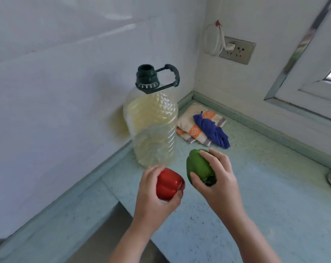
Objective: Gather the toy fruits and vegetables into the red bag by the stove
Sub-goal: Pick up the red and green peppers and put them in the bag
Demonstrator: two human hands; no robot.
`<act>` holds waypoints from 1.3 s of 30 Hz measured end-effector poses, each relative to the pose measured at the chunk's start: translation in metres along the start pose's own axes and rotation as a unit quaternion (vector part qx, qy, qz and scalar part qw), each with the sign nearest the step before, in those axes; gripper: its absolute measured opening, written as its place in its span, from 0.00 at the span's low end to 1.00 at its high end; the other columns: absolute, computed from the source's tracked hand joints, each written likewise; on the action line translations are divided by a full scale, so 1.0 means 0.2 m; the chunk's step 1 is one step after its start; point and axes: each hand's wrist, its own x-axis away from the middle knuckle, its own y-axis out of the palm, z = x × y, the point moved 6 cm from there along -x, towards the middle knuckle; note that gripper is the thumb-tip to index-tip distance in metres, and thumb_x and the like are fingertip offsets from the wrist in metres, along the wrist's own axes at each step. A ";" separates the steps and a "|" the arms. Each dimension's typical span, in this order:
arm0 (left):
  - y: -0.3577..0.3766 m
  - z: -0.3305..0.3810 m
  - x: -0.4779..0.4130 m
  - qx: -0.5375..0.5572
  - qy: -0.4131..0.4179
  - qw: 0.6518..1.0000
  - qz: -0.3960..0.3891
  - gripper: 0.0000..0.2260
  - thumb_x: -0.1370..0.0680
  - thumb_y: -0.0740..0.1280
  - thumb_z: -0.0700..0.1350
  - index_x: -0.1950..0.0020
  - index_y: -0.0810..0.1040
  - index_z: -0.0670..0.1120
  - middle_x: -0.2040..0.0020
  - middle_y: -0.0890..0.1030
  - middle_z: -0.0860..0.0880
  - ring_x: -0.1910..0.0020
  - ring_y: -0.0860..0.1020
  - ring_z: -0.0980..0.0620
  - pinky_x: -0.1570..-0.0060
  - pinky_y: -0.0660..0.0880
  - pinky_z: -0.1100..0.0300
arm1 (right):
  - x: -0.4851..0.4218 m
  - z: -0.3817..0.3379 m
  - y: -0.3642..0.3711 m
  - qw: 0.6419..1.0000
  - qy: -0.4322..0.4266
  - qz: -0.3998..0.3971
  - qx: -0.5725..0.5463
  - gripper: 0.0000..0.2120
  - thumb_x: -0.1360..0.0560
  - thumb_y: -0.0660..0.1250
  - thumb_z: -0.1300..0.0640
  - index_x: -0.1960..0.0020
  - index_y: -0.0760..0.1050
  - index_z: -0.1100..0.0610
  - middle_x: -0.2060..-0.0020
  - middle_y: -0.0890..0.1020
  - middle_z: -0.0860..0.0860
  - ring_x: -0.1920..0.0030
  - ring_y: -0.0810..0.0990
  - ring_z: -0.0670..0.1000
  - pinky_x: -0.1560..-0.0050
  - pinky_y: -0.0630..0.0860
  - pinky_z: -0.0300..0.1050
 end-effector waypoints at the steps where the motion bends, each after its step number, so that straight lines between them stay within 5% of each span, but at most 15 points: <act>1: -0.06 -0.01 0.04 -0.006 -0.002 1.000 0.018 0.28 0.34 0.70 0.60 0.37 0.66 0.56 0.38 0.66 0.60 0.40 0.68 0.59 0.46 0.69 0.72 | 0.02 -0.04 0.04 1.000 -0.009 -0.012 -0.005 0.26 0.34 0.75 0.56 0.37 0.73 0.52 0.38 0.69 0.47 0.39 0.68 0.46 0.46 0.69 0.38; 7: -0.40 -0.07 0.33 -0.039 -0.034 0.991 0.123 0.28 0.35 0.70 0.59 0.38 0.66 0.56 0.40 0.69 0.54 0.41 0.68 0.62 0.50 0.67 0.77 | 0.19 -0.29 0.28 0.992 -0.073 -0.096 -0.035 0.27 0.33 0.74 0.55 0.36 0.72 0.53 0.37 0.69 0.48 0.39 0.68 0.46 0.45 0.67 0.35; 14: -0.81 -0.17 0.76 -0.093 -0.103 0.961 0.237 0.27 0.34 0.70 0.57 0.39 0.71 0.47 0.42 0.72 0.49 0.41 0.69 0.61 0.44 0.66 0.72 | 0.43 -0.60 0.60 0.964 -0.152 -0.201 -0.086 0.25 0.33 0.74 0.54 0.37 0.73 0.52 0.39 0.69 0.47 0.39 0.69 0.46 0.44 0.67 0.37; 19: -1.12 -0.24 1.05 -0.127 -0.170 0.922 0.323 0.28 0.35 0.69 0.58 0.38 0.70 0.49 0.40 0.71 0.53 0.40 0.68 0.64 0.45 0.66 0.74 | 0.63 -0.89 0.89 0.922 -0.209 -0.301 -0.125 0.27 0.34 0.69 0.48 0.36 0.72 0.51 0.38 0.67 0.44 0.39 0.67 0.41 0.46 0.61 0.23; 23: -1.35 -0.30 1.23 -0.139 -0.212 0.888 0.383 0.29 0.36 0.68 0.59 0.38 0.67 0.55 0.39 0.67 0.60 0.40 0.66 0.68 0.49 0.65 0.78 | 0.77 -1.14 1.11 0.876 -0.256 -0.379 -0.155 0.26 0.33 0.70 0.50 0.36 0.71 0.49 0.38 0.66 0.43 0.38 0.67 0.42 0.48 0.64 0.22; 27: -1.60 -0.34 1.38 -0.167 -0.227 0.853 0.439 0.28 0.35 0.69 0.58 0.37 0.67 0.54 0.39 0.68 0.57 0.39 0.67 0.64 0.49 0.66 0.77 | 0.91 -1.42 1.31 0.834 -0.308 -0.424 -0.173 0.26 0.34 0.69 0.48 0.37 0.72 0.50 0.41 0.65 0.39 0.42 0.67 0.37 0.50 0.63 0.18; 33: -1.94 -0.40 1.63 -0.162 -0.262 0.800 0.515 0.29 0.37 0.69 0.59 0.37 0.66 0.57 0.38 0.68 0.56 0.40 0.67 0.63 0.53 0.69 0.76 | 1.17 -1.81 1.60 0.778 -0.385 -0.464 -0.177 0.25 0.33 0.72 0.51 0.37 0.72 0.50 0.41 0.68 0.44 0.44 0.70 0.43 0.50 0.63 0.19; 39: -2.17 -0.42 1.93 -0.187 -0.291 0.740 0.576 0.30 0.37 0.68 0.61 0.37 0.65 0.57 0.39 0.67 0.53 0.40 0.68 0.57 0.53 0.69 0.77 | 1.45 -2.10 1.81 0.727 -0.426 -0.499 -0.200 0.25 0.33 0.74 0.57 0.38 0.73 0.52 0.40 0.68 0.45 0.44 0.65 0.36 0.49 0.61 0.17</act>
